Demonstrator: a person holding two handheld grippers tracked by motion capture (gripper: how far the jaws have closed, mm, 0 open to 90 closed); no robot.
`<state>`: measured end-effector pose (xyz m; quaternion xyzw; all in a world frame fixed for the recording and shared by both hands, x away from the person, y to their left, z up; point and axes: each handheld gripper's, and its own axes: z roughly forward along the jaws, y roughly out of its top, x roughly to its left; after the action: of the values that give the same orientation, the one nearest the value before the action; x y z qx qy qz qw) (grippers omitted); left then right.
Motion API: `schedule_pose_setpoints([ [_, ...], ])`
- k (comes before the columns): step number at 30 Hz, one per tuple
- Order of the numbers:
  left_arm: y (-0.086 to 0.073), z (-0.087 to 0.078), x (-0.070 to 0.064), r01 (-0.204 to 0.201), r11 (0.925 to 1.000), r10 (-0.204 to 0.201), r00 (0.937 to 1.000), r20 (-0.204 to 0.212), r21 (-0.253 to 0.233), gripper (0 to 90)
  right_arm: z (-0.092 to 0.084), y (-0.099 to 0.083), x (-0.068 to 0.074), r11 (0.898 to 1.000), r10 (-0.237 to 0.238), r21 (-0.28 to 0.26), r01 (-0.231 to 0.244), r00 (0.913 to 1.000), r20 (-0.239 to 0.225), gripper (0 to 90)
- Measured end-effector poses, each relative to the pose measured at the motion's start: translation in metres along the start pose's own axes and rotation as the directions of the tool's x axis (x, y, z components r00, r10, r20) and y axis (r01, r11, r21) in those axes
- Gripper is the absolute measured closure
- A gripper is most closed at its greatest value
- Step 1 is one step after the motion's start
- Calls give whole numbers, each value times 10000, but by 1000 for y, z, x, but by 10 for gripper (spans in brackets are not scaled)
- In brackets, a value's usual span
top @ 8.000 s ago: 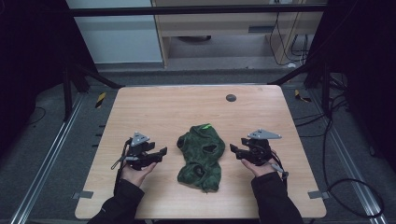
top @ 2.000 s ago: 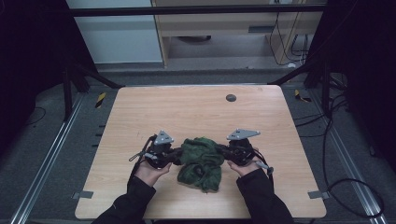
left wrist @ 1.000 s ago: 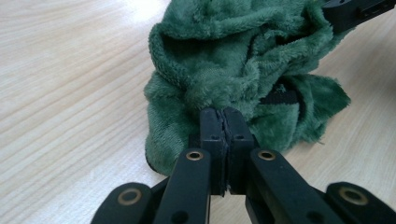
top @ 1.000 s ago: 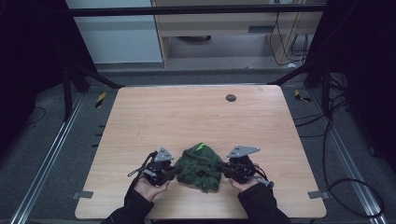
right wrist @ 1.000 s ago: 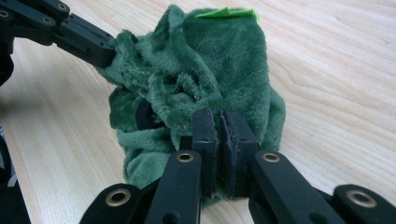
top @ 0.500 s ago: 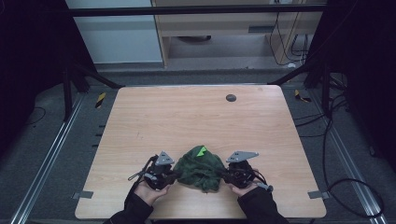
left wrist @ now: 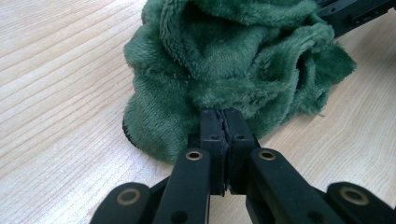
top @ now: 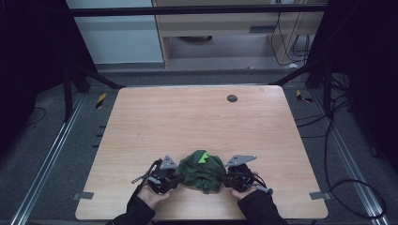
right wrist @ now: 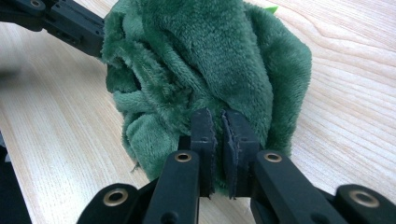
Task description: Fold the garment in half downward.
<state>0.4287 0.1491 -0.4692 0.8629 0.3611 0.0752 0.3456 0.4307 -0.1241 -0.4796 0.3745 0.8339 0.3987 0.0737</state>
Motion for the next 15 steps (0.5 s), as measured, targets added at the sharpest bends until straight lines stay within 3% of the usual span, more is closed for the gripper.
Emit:
schedule_pose_setpoints([
  [9,-1,1,1,107,9999,-107,9999,7,-91,869,2,-1,1,10000,-78,36,78,10000,32,818],
  [15,0,-7,0,200,9989,-202,9998,-41,-415,791,-5,2,1,9998,-24,-181,23,10000,-15,775],
])
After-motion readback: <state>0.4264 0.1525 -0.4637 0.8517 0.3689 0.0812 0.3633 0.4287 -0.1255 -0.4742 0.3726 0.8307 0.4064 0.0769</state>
